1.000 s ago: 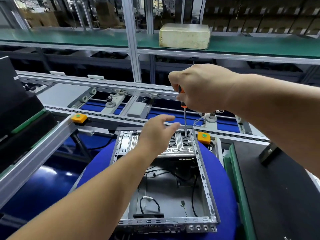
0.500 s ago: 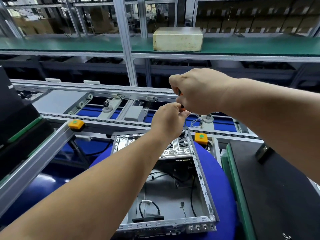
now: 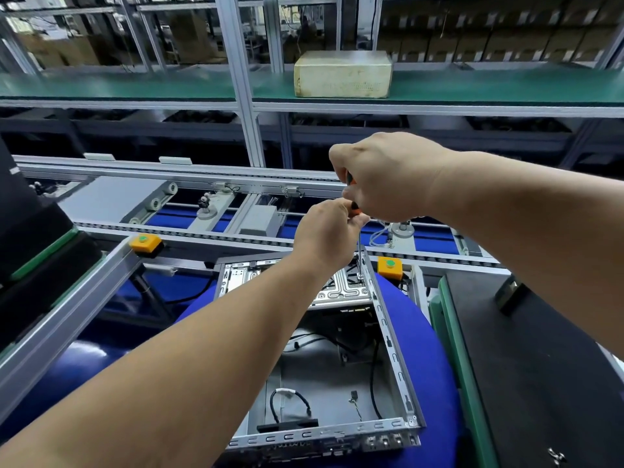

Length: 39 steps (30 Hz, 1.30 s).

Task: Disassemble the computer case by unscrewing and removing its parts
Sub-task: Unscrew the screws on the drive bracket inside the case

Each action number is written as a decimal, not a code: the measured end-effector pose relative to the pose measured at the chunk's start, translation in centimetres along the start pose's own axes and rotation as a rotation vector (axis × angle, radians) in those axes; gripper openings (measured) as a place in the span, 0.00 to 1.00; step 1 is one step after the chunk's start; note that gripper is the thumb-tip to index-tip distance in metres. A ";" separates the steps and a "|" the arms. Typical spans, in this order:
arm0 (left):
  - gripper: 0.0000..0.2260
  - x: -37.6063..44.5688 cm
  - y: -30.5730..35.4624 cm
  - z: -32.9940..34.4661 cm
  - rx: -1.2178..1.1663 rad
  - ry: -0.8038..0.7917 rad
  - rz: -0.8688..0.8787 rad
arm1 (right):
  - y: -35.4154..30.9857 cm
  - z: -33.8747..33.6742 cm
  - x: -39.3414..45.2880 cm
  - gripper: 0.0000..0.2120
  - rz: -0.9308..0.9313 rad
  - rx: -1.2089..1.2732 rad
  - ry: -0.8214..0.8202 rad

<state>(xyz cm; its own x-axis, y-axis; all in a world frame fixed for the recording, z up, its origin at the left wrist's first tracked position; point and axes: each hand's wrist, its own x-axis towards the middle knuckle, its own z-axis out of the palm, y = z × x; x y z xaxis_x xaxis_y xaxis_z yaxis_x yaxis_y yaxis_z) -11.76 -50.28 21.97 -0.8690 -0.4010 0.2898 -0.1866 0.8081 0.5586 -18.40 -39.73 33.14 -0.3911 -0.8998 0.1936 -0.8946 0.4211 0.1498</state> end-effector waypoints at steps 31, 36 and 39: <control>0.16 -10.1 -11.4 7.2 -0.398 -0.094 -0.538 | 5.0 -0.9 6.5 0.16 0.309 -0.124 -0.246; 0.16 -14.0 -14.6 6.9 -0.207 -0.118 -0.406 | 6.3 -1.6 6.4 0.08 0.278 0.019 -0.307; 0.16 -15.0 -15.0 6.7 -0.190 -0.100 -0.303 | 6.8 -1.8 6.8 0.05 0.273 0.156 -0.358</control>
<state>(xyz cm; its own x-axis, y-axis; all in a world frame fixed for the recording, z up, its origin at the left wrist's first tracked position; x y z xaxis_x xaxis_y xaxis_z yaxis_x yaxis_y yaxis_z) 1.00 -53.53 4.05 -0.8299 -0.5577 0.0173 -0.3617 0.5612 0.7444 -26.78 -42.73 37.19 -0.6414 -0.7534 -0.1447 -0.7601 0.6497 -0.0132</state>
